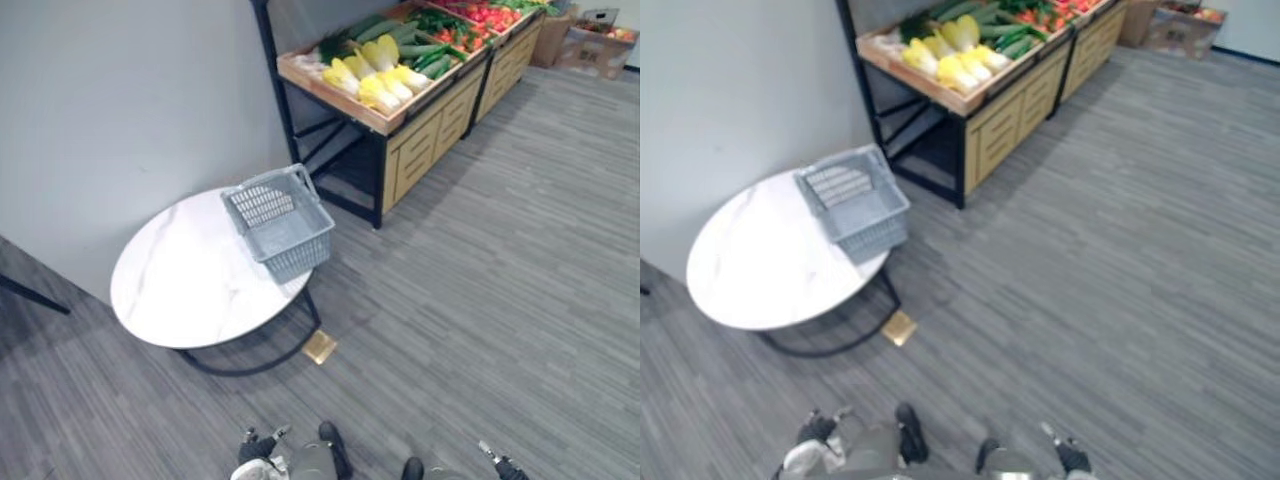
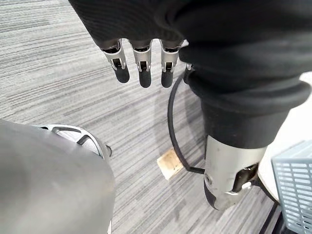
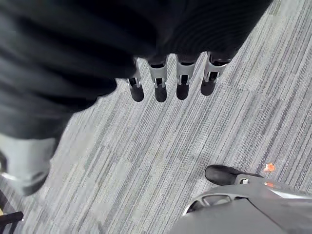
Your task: Pick vegetable in the basket
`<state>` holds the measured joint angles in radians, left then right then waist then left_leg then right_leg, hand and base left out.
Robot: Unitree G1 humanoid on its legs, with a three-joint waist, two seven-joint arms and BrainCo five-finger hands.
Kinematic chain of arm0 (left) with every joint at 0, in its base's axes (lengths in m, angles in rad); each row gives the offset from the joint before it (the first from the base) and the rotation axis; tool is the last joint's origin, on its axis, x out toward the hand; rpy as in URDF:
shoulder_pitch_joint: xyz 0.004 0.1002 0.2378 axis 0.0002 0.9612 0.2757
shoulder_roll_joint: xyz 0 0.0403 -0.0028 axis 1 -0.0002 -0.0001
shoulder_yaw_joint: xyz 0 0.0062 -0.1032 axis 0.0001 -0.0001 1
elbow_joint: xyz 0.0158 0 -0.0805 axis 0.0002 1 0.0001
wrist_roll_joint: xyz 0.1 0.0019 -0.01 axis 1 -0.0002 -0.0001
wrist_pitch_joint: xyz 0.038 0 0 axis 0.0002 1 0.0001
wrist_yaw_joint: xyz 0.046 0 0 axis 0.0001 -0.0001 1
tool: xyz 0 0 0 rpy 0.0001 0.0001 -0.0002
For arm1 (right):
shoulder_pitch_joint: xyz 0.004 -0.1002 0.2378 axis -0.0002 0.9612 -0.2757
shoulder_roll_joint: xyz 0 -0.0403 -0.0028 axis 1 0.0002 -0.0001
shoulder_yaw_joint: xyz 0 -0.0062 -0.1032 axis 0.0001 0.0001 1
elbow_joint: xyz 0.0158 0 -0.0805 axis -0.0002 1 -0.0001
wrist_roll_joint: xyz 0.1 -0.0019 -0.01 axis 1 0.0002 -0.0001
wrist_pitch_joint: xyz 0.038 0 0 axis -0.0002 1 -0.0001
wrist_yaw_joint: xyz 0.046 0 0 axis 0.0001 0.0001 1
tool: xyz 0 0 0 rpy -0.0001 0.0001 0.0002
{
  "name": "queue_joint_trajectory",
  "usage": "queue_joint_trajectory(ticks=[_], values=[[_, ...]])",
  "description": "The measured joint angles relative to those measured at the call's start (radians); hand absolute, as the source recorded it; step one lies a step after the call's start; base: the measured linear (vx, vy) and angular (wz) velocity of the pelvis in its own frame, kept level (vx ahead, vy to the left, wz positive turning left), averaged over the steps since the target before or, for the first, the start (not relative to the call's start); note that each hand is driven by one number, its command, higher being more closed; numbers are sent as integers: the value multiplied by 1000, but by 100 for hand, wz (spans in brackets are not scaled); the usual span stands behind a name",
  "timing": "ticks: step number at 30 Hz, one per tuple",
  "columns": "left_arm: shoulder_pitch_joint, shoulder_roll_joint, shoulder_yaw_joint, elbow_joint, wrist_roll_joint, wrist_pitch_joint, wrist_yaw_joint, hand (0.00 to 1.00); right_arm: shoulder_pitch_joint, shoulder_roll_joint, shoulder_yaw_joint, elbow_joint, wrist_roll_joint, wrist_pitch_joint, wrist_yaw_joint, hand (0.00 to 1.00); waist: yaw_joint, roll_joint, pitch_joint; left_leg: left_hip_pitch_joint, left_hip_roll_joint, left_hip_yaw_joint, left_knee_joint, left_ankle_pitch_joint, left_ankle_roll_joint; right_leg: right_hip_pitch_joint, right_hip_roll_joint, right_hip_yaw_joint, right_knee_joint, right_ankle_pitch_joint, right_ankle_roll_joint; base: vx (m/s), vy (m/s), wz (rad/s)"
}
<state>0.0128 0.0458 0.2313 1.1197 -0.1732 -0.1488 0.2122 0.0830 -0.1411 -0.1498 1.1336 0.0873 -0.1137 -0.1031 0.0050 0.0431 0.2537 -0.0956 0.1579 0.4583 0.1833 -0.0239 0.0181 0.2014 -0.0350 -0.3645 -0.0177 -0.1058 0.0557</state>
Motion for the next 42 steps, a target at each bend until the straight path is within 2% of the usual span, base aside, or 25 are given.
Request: queue_joint_trajectory(ticks=[2, 3, 4, 6, 8, 10, 12, 15, 17, 18, 19, 20, 21, 24, 26, 27, 28, 29, 31, 32, 33, 35, 38, 39, 42], values=[[0, 10, -1, 18, 0, 1, 2, 0, 7, 7, 0, 5, -1, 1, 2, 0, 4, -28, -19, 50, -55, 2, -62, -12, 14, -35, -77, -13, 153, -70, 64, 339, 154, 38], [1, 18, -14, 36, 3, 4, 3, 0, 2, 2, 2, 5, -8, 0, 6, 0, 5, -24, -22, 96, -79, -1, -97, -23, 16, -110, -127, 26, 383, -95, 96, 449, 194, 37], [15, 34, -38, 43, 23, 7, 3, 0, 2, 5, 2, 4, -10, 0, 13, 0, 5, -35, -25, 144, -99, -11, -113, -29, 17, -187, -179, 66, 627, -73, 119, 450, 178, 35], [39, 77, -68, 55, 50, 19, 3, 0, 9, 30, -2, 4, -11, -1, 18, 0, 0, -60, -23, 215, -123, -55, -105, -60, 29, -256, -240, 103, 877, -3, 149, 408, 44, 62], [53, 83, -82, 63, 69, 30, 5, 0, 14, 32, -7, 5, -11, -1, 20, 0, -5, -62, -24, 281, -114, -129, -129, -72, 28, -284, -242, 89, 940, -37, 91, 404, -47, 96], [55, 74, -88, 63, 70, 31, 9, 0, 12, 31, -9, 4, -11, -1, 21, 0, -5, -58, -22, 310, -99, -197, -152, -76, 21, -310, -232, 61, 869, -64, 47, 297, -122, 103], [53, 74, -88, 59, 73, 30, 16, 0, 11, 31, -10, 4, -12, -1, 20, 0, -6, -58, -22, 319, -87, -265, -163, -80, 14, -337, -229, 66, 674, -66, 42, 383, -267, 119], [57, 73, -85, 49, 81, 29, 20, 0, 7, 32, -11, 6, -11, 0, 19, 0, -2, -62, -20, 321, -71, -340, -164, -107, -41, -337, -219, 159, 331, -28, 83, 237, -283, 78], [71, 81, -61, 48, 89, 29, 21, 0, -3, 47, -24, 26, -11, 2, 20, 0, 3, -96, -18, 328, -67, -393, -173, -144, -90, -330, -241, 216, 174, 26, 109, 262, -504, 72], [81, 72, -33, 56, 104, 30, 20, 0, 1, 54, -45, 29, -11, 2, 21, 0, 1, -100, -21, 351, -36, -394, -202, -145, -111, -326, -215, 194, 202, 66, 125, 251, -501, 72], [91, 67, -27, 56, 110, 31, 20, 0, 5, 50, -51, 31, -11, 2, 21, 0, 0, -89, -25, 351, -14, -384, -200, -139, -121, -329, -202, 187, 221, 66, 125, 254, -463, 74], [94, 53, -27, 55, 116, 31, 17, 0, 5, 38, -51, 31, -11, 1, 22, 0, 0, -63, -21, 342, 12, -375, -184, -136, -130, -330, -173, 178, 258, 58, 112, 559, -630, 117], [104, 31, 27, 67, 117, 32, 14, 0, -11, 21, -48, 35, -15, 2, 23, 0, 0, -26, -36, 346, 84, -357, -230, -46, -194, -302, -113, 104, 283, 6, 42, 584, -604, 116], [112, 30, 54, 72, 116, 43, 14, 0, -15, 17, -36, 52, -42, 2, 23, 0, 5, -36, -44, 332, 84, -358, -184, -21, -202, -261, -113, 82, 276, 2, 32, 299, -207, 49], [104, 37, 49, 68, 109, 42, 13, 0, -24, 22, -25, 60, -44, 2, 23, 0, 0, -63, -41, 226, 61, -368, -5, -21, -202, -230, -147, 55, 246, 0, 31, 159, -69, 50], [91, 36, 49, 62, 105, 41, 16, 0, -22, 19, -9, 60, -42, 1, 21, 0, -2, -66, -30, 163, 57, -377, 116, -17, -210, -194, -161, 30, 222, 1, 32, 117, -80, 68], [85, 37, 48, 61, 98, 41, 22, 0, -23, 17, 6, 59, -40, 1, 19, 0, 0, -74, -16, 109, 57, -375, 236, 17, -237, -146, -184, 4, 197, 2, 31, 98, -34, 55], [95, 38, 48, 55, 87, 36, 29, 0, -21, 21, 13, 58, -38, 0, 17, 0, 14, -79, -15, 103, 78, -303, 238, -17, -229, -123, -197, -2, 178, 3, 32, 106, -9, 33], [96, 30, 48, 56, 79, 37, 37, 0, -27, 7, 12, 51, -39, -1, 15, 0, 10, -61, -16, 96, 82, -246, 163, -34, -216, -121, -202, -16, 175, 3, 33, 63, 55, 10], [98, 16, 51, 56, 79, 36, 48, 0, -55, -16, 10, 34, -38, 0, 9, 0, -2, -34, -11, 85, 71, -201, 15, 16, -176, -132, -200, -15, 174, 7, 42, 42, 139, -3], [99, 6, 51, 60, 79, 37, 56, 0, -70, -35, 10, -15, -38, -1, -3, 0, -9, -11, -10, 70, 66, -198, -74, 110, -162, -153, -182, -4, 175, 15, 55, 44, 162, -18], [92, 14, 45, 62, 81, 35, 66, 0, -97, -38, 31, -90, -39, -2, -23, 0, -6, -9, -14, 81, 55, -195, -139, 95, -165, -186, -173, 28, 151, 34, 82, 35, 156, -26], [81, 51, -35, 49, 105, 25, 90, 0, -175, -57, 56, -293, -52, -13, -62, 0, -1, -46, 7, 63, 24, -156, -219, 103, -155, -264, -183, 90, 102, 99, 97, -36, 147, -46], [78, 56, -51, 51, 109, 26, 94, 0, -188, -69, 59, -335, -54, -18, -70, 0, -2, -48, 9, 59, 12, -146, -222, 104, -153, -272, -190, 99, 94, 109, 101, -58, 139, -40], [75, 64, -119, 43, 124, 20, 100, 0, -254, -189, 82, -523, -142, -30, -109, 0, -2, -37, 14, 62, -28, -109, -262, 116, -135, -308, -218, 147, 77, 135, 125, -40, 108, -27]])
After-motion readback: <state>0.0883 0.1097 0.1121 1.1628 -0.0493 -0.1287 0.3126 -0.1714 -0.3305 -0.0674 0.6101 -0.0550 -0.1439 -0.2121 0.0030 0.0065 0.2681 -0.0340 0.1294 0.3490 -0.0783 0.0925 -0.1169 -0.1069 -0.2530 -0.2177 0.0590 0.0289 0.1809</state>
